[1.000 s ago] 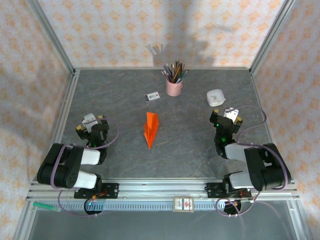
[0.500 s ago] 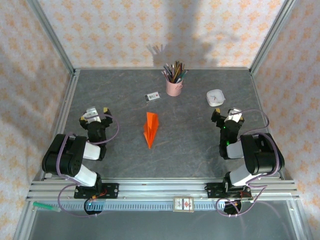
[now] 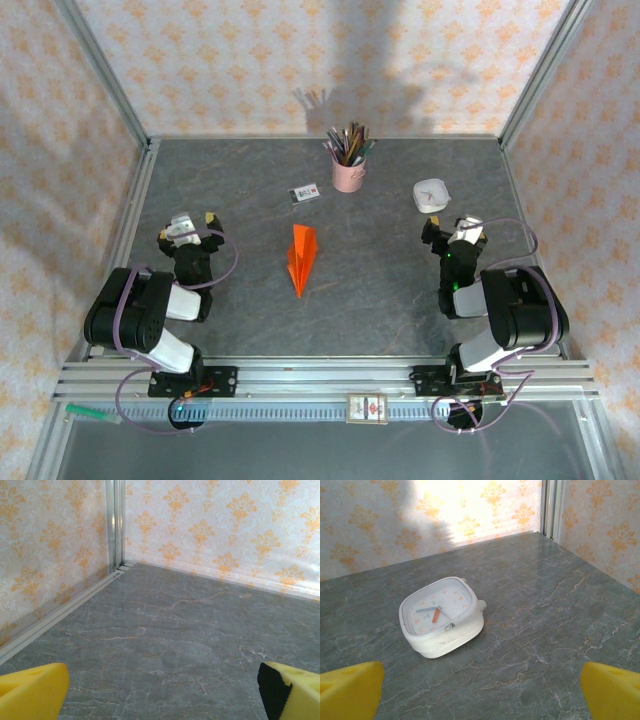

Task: Fold a paper plane with a square sheet of paper (pick it up from the middle)
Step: Reset both arms

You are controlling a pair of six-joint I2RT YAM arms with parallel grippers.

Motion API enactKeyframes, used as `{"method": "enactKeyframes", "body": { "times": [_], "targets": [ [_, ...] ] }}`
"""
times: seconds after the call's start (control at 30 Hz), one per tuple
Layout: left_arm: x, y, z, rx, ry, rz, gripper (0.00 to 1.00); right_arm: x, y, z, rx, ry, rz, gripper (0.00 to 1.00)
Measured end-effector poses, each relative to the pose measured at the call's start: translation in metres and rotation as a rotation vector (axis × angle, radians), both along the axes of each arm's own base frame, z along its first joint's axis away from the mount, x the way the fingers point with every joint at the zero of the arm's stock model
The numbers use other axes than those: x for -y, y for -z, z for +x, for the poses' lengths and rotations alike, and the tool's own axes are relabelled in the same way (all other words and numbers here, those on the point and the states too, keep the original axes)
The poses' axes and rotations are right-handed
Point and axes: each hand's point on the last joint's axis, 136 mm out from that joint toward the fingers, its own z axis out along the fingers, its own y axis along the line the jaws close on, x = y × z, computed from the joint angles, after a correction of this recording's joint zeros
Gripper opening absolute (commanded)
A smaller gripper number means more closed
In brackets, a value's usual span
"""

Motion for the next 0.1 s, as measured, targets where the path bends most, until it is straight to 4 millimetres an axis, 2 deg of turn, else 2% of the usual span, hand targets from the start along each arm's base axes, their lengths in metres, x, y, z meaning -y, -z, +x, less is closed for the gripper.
{"method": "enactKeyframes", "body": {
  "times": [0.1],
  "targets": [
    [0.0, -0.0003, 0.0, 0.001, 0.0, 0.0, 1.0, 0.0, 0.0, 0.0, 0.0, 0.0, 0.0, 1.0]
  ]
}}
